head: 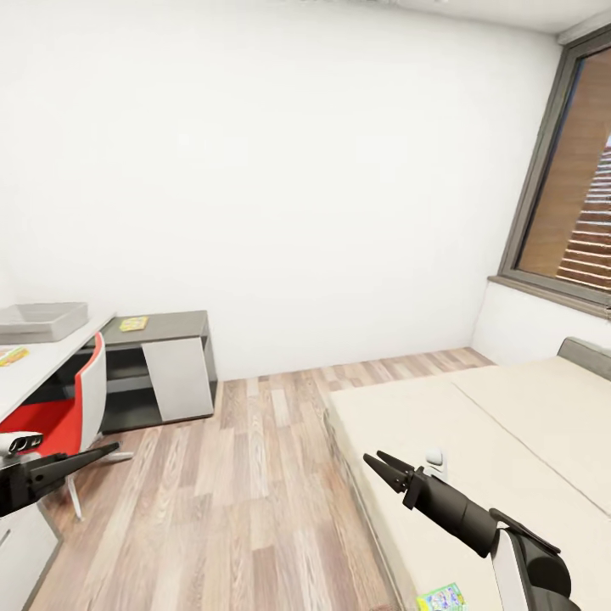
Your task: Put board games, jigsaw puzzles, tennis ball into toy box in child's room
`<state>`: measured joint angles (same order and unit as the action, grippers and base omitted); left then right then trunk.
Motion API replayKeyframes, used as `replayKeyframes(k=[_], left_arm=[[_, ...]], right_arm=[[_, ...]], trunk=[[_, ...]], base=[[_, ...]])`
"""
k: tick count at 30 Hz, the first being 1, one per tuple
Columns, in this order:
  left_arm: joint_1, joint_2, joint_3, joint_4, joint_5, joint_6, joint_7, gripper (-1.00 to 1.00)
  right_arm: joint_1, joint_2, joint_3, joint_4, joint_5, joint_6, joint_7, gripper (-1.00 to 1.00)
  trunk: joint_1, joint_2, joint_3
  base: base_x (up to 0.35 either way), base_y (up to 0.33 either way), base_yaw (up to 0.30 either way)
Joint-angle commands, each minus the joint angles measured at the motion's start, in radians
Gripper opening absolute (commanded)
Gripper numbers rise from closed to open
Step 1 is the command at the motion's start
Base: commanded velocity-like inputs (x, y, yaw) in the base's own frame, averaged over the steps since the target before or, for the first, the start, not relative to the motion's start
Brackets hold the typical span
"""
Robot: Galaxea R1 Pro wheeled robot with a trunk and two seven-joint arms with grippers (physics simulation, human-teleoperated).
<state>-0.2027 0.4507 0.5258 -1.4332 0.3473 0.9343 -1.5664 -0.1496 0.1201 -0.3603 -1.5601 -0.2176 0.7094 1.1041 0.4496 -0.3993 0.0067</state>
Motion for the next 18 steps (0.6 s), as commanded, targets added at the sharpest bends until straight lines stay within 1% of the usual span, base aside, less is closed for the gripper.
replayKeyframes(k=[1, 18], left_arm=[[0.000, 0.000, 0.000, 0.000, -0.001, 0.011, -0.004, 1.00], [0.000, 0.000, 0.000, 0.000, -0.001, 0.011, -0.004, 1.00]], right_arm=[[-0.001, 0.001, -0.002, 0.000, -0.002, 0.007, 0.003, 1.00], [-0.001, 0.001, -0.002, 0.000, -0.002, 0.007, 0.002, 1.00]], trunk=[[0.000, -0.001, 0.000], [0.000, -0.001, 0.015]], base=[[0.000, 0.283, -0.255], [0.000, 0.283, -0.255]])
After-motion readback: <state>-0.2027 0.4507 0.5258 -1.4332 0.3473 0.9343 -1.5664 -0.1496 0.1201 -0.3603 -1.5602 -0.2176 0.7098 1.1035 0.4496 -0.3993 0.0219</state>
